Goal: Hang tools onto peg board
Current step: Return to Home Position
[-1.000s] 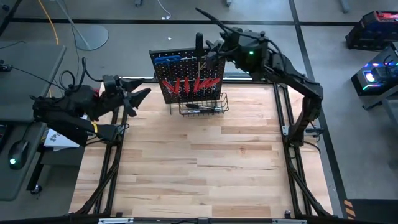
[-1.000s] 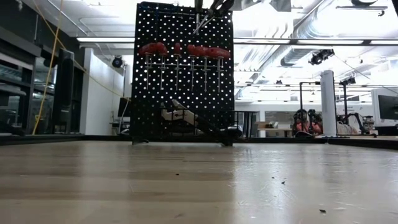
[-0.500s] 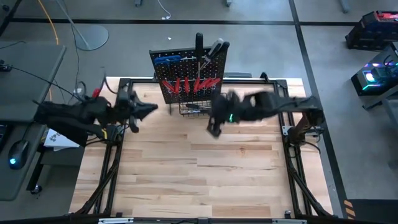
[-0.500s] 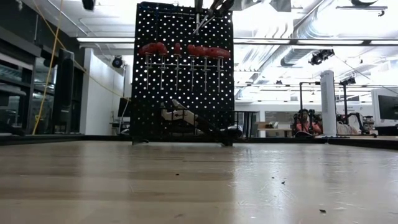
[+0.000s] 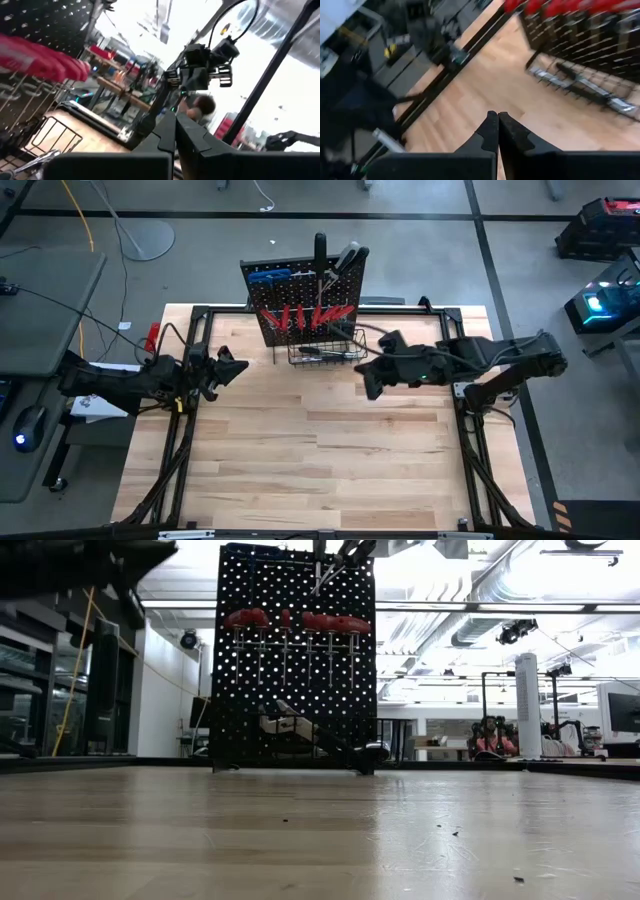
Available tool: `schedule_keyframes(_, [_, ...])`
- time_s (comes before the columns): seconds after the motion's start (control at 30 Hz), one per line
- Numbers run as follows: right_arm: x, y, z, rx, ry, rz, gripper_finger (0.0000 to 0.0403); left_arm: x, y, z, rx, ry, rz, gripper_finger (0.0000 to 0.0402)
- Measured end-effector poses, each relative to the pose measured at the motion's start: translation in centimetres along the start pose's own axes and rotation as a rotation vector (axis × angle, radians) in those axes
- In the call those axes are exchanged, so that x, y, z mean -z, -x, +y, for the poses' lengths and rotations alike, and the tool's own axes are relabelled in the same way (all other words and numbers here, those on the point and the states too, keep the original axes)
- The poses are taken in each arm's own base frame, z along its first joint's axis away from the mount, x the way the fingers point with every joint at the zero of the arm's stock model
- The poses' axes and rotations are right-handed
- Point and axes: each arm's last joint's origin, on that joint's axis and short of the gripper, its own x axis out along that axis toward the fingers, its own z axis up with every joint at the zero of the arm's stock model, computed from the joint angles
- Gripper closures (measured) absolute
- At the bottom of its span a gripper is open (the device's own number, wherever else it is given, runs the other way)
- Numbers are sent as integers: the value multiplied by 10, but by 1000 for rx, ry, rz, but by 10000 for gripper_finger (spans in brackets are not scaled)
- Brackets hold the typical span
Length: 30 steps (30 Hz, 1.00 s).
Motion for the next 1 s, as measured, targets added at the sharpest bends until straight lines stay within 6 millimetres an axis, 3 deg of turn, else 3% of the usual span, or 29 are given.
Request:
schedule_keyframes(0.23, [-10, 35, -16, 14, -54, -102, 403, 25, 17, 20, -1, 48, -33, 401])
schedule_keyframes(0.4, [-1, 39, -25, 52, -3, 23, 403, 32, 17, 23, -37, 26, 32, 401])
schedule_keyframes(0.53, [29, 21, -38, -26, -29, 227, 403, 33, 17, 24, -44, 41, 48, 401])
schedule_keyframes(0.63, [60, -1, -53, -186, -87, 255, 403, 33, 17, 24, -41, 60, 48, 401])
schedule_keyframes(0.83, [89, -38, -110, -378, -7, -15, 403, 34, 17, 24, -45, 62, 53, 401])
schedule_keyframes(1.0, [103, -48, -163, -518, 52, -210, 403, 35, 17, 25, -53, 59, 66, 401])
